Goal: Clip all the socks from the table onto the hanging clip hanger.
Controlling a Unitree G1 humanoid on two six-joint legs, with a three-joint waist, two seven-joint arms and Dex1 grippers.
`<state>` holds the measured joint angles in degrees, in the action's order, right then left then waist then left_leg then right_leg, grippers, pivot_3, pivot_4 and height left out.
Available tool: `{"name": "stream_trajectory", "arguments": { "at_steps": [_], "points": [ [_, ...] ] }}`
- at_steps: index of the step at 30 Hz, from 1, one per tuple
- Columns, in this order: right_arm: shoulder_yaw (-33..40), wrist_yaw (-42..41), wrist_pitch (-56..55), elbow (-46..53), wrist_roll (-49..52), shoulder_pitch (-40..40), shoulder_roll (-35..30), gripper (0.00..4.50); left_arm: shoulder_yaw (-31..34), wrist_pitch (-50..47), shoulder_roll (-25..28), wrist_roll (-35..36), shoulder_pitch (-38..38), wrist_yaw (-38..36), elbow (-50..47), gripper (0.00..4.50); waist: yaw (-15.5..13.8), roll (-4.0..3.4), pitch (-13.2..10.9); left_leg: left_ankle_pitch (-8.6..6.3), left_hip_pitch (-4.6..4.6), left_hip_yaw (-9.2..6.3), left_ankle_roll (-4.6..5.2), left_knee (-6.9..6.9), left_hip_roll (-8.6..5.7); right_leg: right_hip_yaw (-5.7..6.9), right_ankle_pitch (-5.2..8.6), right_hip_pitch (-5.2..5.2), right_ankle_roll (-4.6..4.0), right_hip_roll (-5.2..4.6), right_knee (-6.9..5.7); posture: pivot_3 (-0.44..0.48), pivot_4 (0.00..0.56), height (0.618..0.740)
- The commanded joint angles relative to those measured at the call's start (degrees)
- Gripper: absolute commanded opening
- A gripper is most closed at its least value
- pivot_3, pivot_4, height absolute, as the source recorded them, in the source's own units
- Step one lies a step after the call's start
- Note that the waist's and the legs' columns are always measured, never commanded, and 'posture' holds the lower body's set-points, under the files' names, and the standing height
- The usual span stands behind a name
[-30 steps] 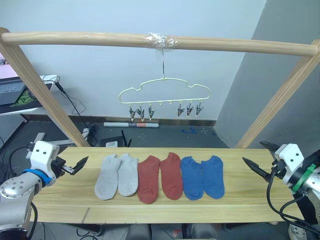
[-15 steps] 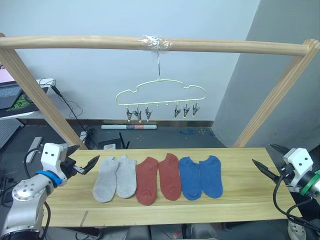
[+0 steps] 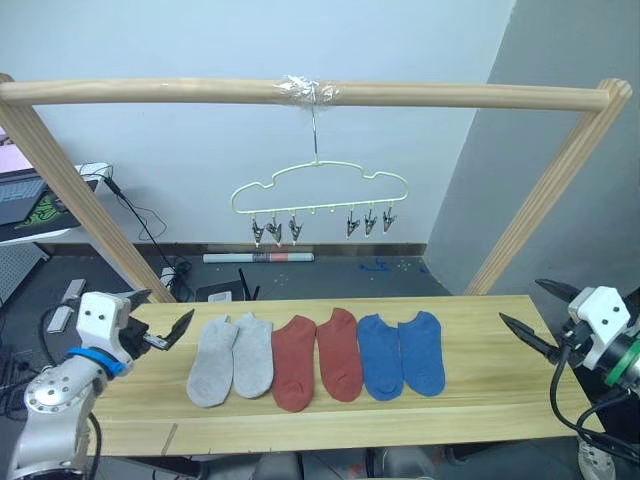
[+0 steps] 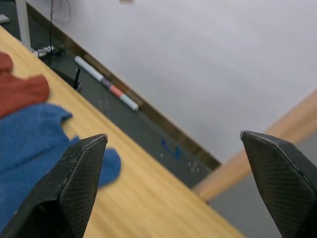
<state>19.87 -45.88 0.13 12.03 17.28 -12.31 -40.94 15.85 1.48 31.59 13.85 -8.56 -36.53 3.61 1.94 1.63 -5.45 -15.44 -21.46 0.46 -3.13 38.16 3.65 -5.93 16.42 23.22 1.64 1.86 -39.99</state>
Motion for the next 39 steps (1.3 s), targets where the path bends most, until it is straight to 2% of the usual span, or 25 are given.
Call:
{"name": "stream_trajectory", "arguments": {
  "at_steps": [1, 4, 8, 11, 18, 27, 30, 34, 39],
  "points": [
    [-1.67, 3.57, 5.99, 8.87, 2.19, 0.44, 1.55, 4.5, -1.46, -3.6, -2.48, 1.27, 0.69, 3.14, -7.66, 4.49, -0.01, 0.23, -0.31, 0.0, 0.01, -0.05, 0.0, 0.0, 0.01, 0.03, 0.0, 0.0, 0.0, 0.01, -0.01, -0.017, 0.113, 0.705],
    [-4.82, 6.19, 14.41, 14.4, 3.23, 1.39, 2.13, 4.5, -2.85, -4.11, -5.28, -1.04, 2.06, 7.09, -10.77, 4.49, -0.01, 0.17, -0.61, 0.01, 0.04, -0.24, 0.0, 0.0, 0.05, 0.15, 0.04, -0.03, -0.09, 0.08, -0.07, -0.036, 0.135, 0.705],
    [-10.04, 10.66, 22.49, 22.57, 4.47, 5.83, 4.33, 4.5, -5.64, -6.59, -10.96, -5.9, 8.79, 16.55, -8.96, 4.49, 0.0, -0.12, -1.74, 0.02, 0.08, -0.22, 0.01, 0.08, -0.06, 0.04, 0.04, -0.09, -0.09, 0.08, -0.08, -0.044, 0.16, 0.705],
    [-12.39, 12.08, 25.19, 25.89, 4.88, 9.25, 5.69, 4.5, -6.41, -4.35, -12.39, -6.37, 10.93, 16.85, -8.24, 4.49, 0.16, -0.04, -2.25, 0.02, -0.01, -0.24, 0.01, 0.14, -0.06, 0.04, -0.14, -0.06, 0.21, 0.08, -0.05, -0.08, 0.184, 0.705],
    [-18.64, 14.78, 28.96, 28.15, 5.36, 19.33, 9.63, 4.5, -7.25, -1.37, -13.29, -8.12, 18.55, 19.03, -4.31, 4.49, 1.37, 0.32, -4.33, 0.02, -0.34, -0.42, 0.01, 0.09, -0.05, 0.19, -0.16, 0.13, 0.23, 0.08, 0.06, -0.115, 0.205, 0.705],
    [-22.27, 12.83, 28.78, 26.02, 5.26, 23.45, 10.85, 4.5, -8.04, -1.75, -13.42, -10.06, 22.34, 21.46, -3.32, 4.49, 1.53, 0.28, -5.41, 0.01, -0.49, -0.42, 0.01, 0.06, -0.05, 0.23, -0.15, 0.18, 0.25, 0.03, 0.22, -0.108, 0.216, 0.705],
    [-22.47, 12.42, 28.87, 25.72, 5.41, 24.18, 10.86, 4.5, -7.79, -1.94, -13.54, -10.67, 22.13, 22.59, -3.59, 3.92, 1.58, 0.33, -5.87, 0.01, -0.48, -0.47, 0.01, 0.05, -0.05, 0.27, -0.14, 0.18, 0.26, 0.03, 0.21, -0.103, 0.219, 0.705],
    [-22.98, 11.9, 28.82, 25.48, 5.48, 24.95, 10.98, 4.5, -7.84, -2.33, -13.62, -10.1, 21.9, 22.42, -4.14, 2.76, 1.59, 0.36, -6.19, 0.01, -0.49, -0.46, 0.01, 0.05, -0.04, 0.27, -0.14, 0.19, 0.26, 0.03, 0.21, -0.105, 0.219, 0.705],
    [-24.15, 11.04, 28.92, 24.35, 5.37, 27.38, 11.31, 4.5, -7.81, -2.46, -14.35, -10.43, 22.86, 24.57, -4.67, 2.76, 1.61, 0.39, -6.37, 0.01, -0.55, -0.46, 0.01, 0.03, -0.04, 0.27, -0.14, 0.24, 0.26, 0.02, 0.24, -0.104, 0.218, 0.705]
  ]
}}
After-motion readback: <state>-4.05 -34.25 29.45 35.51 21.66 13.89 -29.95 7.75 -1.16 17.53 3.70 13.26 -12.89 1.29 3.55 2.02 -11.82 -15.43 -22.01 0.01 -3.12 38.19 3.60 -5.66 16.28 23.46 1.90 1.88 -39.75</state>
